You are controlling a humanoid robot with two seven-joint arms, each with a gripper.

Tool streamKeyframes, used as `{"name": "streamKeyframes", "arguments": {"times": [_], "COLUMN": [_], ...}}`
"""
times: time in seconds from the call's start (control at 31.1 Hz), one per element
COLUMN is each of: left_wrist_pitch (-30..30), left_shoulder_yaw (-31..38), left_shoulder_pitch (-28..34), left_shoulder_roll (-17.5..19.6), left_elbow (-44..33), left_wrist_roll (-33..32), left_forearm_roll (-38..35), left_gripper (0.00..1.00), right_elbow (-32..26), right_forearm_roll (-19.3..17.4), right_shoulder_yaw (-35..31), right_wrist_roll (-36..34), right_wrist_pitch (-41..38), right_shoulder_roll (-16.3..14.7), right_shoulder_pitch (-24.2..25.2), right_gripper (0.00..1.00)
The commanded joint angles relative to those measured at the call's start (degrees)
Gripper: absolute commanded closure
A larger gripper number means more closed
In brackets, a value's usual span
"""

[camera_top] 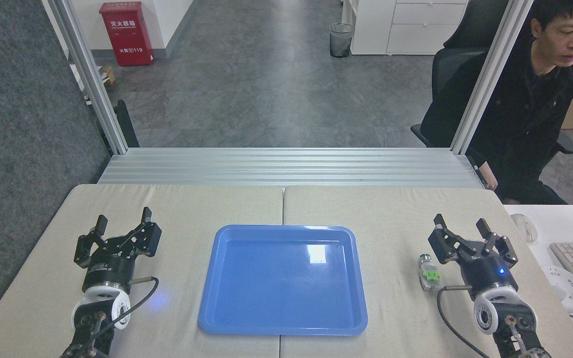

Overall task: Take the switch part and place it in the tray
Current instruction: 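Lower the right gripper onto the white-green switch part and close it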

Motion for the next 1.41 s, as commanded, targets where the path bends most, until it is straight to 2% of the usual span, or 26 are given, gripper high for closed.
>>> {"name": "streamKeyframes", "arguments": {"times": [0.0,0.1,0.26,0.35,0.55,0.8,0.93,1.0,1.03,1.09,1.12,1.19,1.25,1.38], "left_wrist_pitch": [0.0,0.0,0.0,0.0,0.0,0.0,0.0,0.0,0.0,0.0,0.0,0.0,0.0,0.0], "left_shoulder_yaw": [0.0,0.0,0.0,0.0,0.0,-0.1,-0.1,-0.1,-0.1,-0.1,-0.1,-0.1,-0.1,-0.1], "left_shoulder_pitch": [0.1,0.1,0.1,0.0,0.1,0.0,0.0,0.0,0.0,0.0,0.0,0.0,0.1,0.1], "left_shoulder_roll": [-0.1,-0.1,-0.2,-0.2,-0.1,-0.2,-0.2,-0.2,-0.2,-0.2,-0.2,-0.2,-0.2,-0.2], "left_elbow": [0.0,0.0,-0.1,-0.1,-0.1,-0.1,-0.1,-0.1,-0.1,-0.1,-0.1,-0.1,-0.1,-0.1], "left_wrist_roll": [0.0,0.0,0.0,0.0,0.0,0.0,-0.1,-0.1,-0.1,-0.1,-0.1,-0.1,0.0,0.0], "left_forearm_roll": [-0.1,-0.1,-0.2,-0.1,-0.1,-0.1,-0.1,-0.1,-0.1,-0.1,-0.1,-0.1,-0.1,-0.1], "left_gripper": [0.0,0.0,0.0,0.0,0.0,0.0,0.0,0.0,0.0,0.0,0.0,0.0,0.0,0.0], "right_elbow": [2.7,7.4,10.5,11.1,14.2,15.1,15.1,15.1,15.0,14.9,14.7,14.4,14.1,11.3], "right_forearm_roll": [0.7,0.7,0.6,0.7,0.8,1.5,1.8,2.0,2.0,2.0,2.0,1.9,1.7,1.4], "right_shoulder_yaw": [4.1,5.0,8.1,8.7,10.4,11.2,11.4,12.0,12.4,12.6,12.7,12.7,12.3,11.6], "right_wrist_roll": [2.1,2.1,2.1,2.1,2.0,1.8,1.8,1.8,1.8,1.7,1.7,1.7,1.7,1.5], "right_wrist_pitch": [1.8,1.5,1.1,1.0,1.4,1.5,1.5,1.5,1.5,1.5,1.5,1.4,1.4,1.5], "right_shoulder_roll": [0.5,0.4,0.9,1.3,-0.4,-0.6,-0.2,-0.1,-0.2,-0.2,-0.2,-0.2,-0.1,-0.1], "right_shoulder_pitch": [1.7,1.4,2.0,2.3,2.2,2.0,2.0,2.0,2.0,2.0,1.9,1.9,1.8,1.6], "right_gripper": [0.04,0.04,0.04,0.04,0.05,0.08,0.17,0.27,0.36,0.61,0.7,0.88,1.0,1.0]}}
